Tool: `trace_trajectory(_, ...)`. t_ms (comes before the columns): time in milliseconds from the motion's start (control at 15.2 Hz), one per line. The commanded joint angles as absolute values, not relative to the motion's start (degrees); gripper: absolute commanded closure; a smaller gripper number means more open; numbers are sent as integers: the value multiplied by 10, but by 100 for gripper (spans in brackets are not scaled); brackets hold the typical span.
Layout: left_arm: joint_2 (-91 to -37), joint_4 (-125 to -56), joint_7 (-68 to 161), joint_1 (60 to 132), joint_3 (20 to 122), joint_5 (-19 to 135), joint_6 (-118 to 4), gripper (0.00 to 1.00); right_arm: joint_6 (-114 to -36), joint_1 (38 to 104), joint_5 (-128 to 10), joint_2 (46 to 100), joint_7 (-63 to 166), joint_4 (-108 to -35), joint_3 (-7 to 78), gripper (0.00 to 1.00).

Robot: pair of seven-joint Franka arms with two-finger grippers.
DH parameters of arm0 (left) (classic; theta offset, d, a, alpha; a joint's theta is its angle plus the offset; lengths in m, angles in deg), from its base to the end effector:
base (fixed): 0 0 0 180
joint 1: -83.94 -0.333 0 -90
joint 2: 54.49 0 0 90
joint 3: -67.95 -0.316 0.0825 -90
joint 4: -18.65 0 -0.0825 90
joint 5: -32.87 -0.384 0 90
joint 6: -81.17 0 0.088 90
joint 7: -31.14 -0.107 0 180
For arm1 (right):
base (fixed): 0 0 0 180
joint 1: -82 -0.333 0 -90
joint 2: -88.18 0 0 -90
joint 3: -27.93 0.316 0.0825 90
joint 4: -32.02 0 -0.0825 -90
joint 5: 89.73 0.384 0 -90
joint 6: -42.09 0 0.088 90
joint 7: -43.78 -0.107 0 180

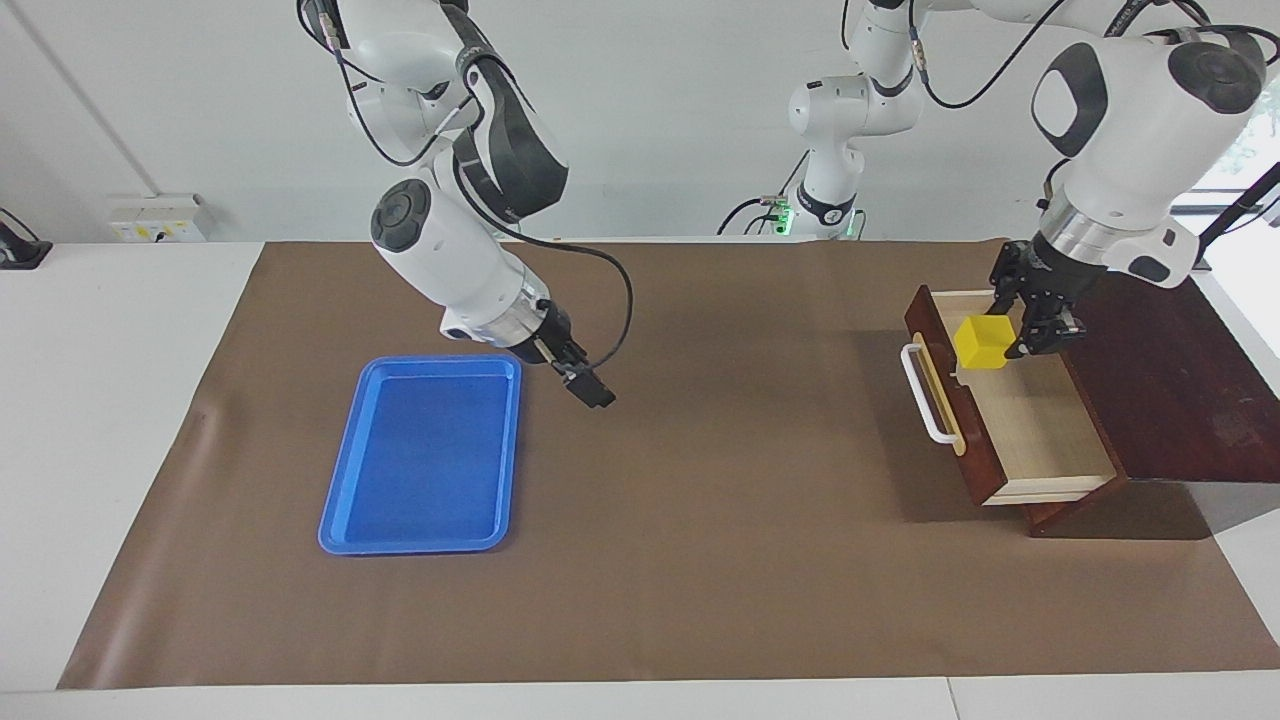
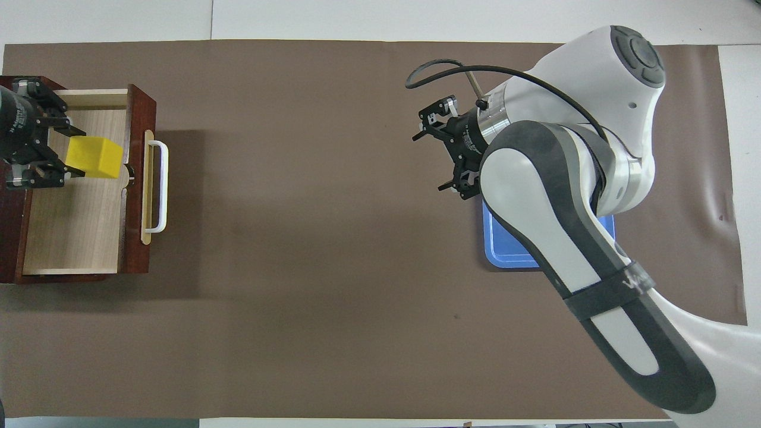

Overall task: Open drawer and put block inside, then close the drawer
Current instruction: 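Lower the cube into the open drawer with the left gripper while the right gripper withdraws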

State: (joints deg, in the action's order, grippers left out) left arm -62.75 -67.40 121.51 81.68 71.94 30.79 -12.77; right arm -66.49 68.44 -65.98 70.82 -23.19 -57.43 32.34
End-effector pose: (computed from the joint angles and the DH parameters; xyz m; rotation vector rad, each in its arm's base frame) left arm 0.6033 -0.0117 0.5799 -2.2335 -2.1769 -0.0228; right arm 0.6181 0.2256 0.4808 -2.4570 1.3214 0.3672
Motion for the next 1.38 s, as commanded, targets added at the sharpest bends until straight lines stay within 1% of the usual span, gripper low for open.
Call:
trace_trajectory(0, -615, -695, 1160, 779, 724, 330, -140, 100, -609, 721, -707, 750, -125, -600, 329, 5)
trace_trajectory(66, -605, -717, 1153, 773, 724, 330, -156, 100, -593, 733, -720, 756, -93, -600, 329, 5)
trace_trajectory(197, -572, -788, 1152, 773, 724, 330, -210, 100, -566, 751, -761, 771, -21, -600, 329, 5)
trace_trajectory(263, -563, -811, 1151, 771, 724, 330, -227, 100, -552, 756, -782, 779, 13, -600, 329, 5)
trace_trajectory(460, -562, -825, 1131, 758, 724, 330, -241, 100, -521, 765, -835, 809, 98, -607, 329, 5)
trace_trajectory(591, -567, -835, 1129, 754, 723, 330, -261, 100, -518, 766, -859, 838, 143, -630, 329, 5)
trace_trajectory(788, -569, -879, 1135, 755, 723, 330, -311, 100, -520, 765, -895, 879, 201, -665, 329, 5)
trace_trajectory(1051, -577, -897, 1131, 739, 723, 329, -339, 100, -509, 779, -907, 912, 269, -688, 329, 4)
trace_trajectory(1182, -576, -921, 1133, 739, 723, 329, -367, 100, -498, 785, -912, 918, 294, -690, 329, 4)
trace_trajectory(1313, -576, -931, 1133, 740, 723, 329, -377, 100, -496, 804, -915, 920, 323, -689, 329, 4)
